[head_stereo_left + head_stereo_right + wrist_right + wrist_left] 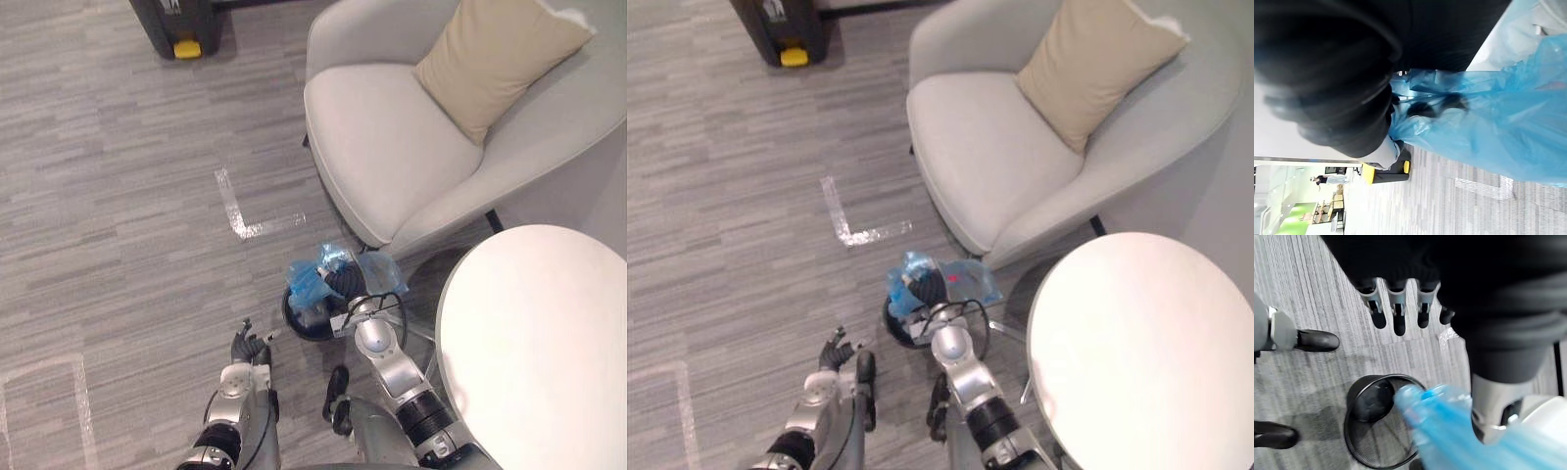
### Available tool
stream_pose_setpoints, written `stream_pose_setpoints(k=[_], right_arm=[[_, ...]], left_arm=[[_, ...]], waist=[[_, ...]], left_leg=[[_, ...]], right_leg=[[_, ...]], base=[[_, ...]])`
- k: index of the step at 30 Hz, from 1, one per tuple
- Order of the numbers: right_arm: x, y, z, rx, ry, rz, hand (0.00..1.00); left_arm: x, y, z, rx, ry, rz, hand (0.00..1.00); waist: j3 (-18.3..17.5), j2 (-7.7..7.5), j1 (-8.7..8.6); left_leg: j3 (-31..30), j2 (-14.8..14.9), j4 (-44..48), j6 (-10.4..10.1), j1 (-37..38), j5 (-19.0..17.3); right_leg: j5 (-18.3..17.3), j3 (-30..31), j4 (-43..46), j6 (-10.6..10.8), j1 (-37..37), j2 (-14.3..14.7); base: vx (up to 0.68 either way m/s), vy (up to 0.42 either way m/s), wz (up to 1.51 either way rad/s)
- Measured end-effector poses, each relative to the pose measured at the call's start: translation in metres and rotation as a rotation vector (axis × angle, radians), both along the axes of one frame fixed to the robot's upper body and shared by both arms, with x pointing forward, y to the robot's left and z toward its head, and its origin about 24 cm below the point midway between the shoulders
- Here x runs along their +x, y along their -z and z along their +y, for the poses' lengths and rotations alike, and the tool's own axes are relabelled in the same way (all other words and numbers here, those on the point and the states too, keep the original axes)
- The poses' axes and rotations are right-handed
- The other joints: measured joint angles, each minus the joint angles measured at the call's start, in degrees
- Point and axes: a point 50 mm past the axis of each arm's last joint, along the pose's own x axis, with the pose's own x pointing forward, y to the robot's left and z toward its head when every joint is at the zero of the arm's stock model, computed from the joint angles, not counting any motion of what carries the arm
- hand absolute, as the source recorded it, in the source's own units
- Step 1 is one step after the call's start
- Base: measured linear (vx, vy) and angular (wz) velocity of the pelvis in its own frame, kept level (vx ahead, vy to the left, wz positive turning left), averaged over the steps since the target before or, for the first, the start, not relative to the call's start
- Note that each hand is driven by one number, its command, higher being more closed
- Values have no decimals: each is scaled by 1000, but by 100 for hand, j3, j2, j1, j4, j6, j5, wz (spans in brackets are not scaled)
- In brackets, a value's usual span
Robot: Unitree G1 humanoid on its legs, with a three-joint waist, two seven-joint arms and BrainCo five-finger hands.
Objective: Gather rubbish on tea table into small bin, then transfer packed bag to large trash can.
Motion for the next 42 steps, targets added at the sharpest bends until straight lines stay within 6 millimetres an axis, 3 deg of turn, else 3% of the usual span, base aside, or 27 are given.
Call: stream_pose_setpoints(k=[6, 8, 13, 17, 22, 32, 42], right_arm=[[-8, 11, -4, 45, -46, 61, 100], [-11, 16, -5, 43, -96, 83, 100], [-16, 15, 1, 60, -213, 91, 100], [-24, -4, 13, 41, -372, 8, 100], [-25, -21, 17, 36, -468, -61, 100], [-33, -39, 38, 50, -639, -113, 100], [-32, -49, 45, 30, -710, -125, 100]], left_arm=[[-11, -1, 4, 47, 56, -12, 0], [-7, -12, -1, 57, 104, -86, 0], [5, -43, -12, 61, 211, -265, 0], [12, -75, -13, 100, 315, -434, 0], [15, -94, -24, 129, 442, -532, 0], [20, -104, -61, 95, 657, -594, 0], [30, -102, -67, 226, 744, -605, 0]], waist=[[-288, 72, -10], [-380, 168, -11], [-524, 245, -8], [-612, 226, -7], [-814, 275, -48], [-943, 308, -183], [-1025, 338, -291]], left_leg=[[155, -45, -673, -24, 681, 236], [214, -72, -860, -14, 892, 306], [291, -92, -1224, 34, 1153, 427], [433, -112, -1249, 3, 1284, 392], [486, -135, -1249, 40, 1355, 417], [719, -78, -1256, 34, 1502, 416], [898, -84, -1256, 12, 1530, 400]], right_leg=[[205, 158, -484, 28, 505, 93], [279, 215, -617, 53, 664, 99], [386, 366, -780, 87, 768, 106], [527, 545, -984, 115, 893, 102], [638, 623, -1167, 111, 1005, 108], [802, 925, -1328, 51, 1065, 203], [951, 1168, -1437, 65, 987, 214]], base=[[28, -4, -13], [-25, 19, -11], [-60, 34, -12], [-12, 30, -17], [34, 14, -10], [-4, 1, -15], [-8, 6, -14]])
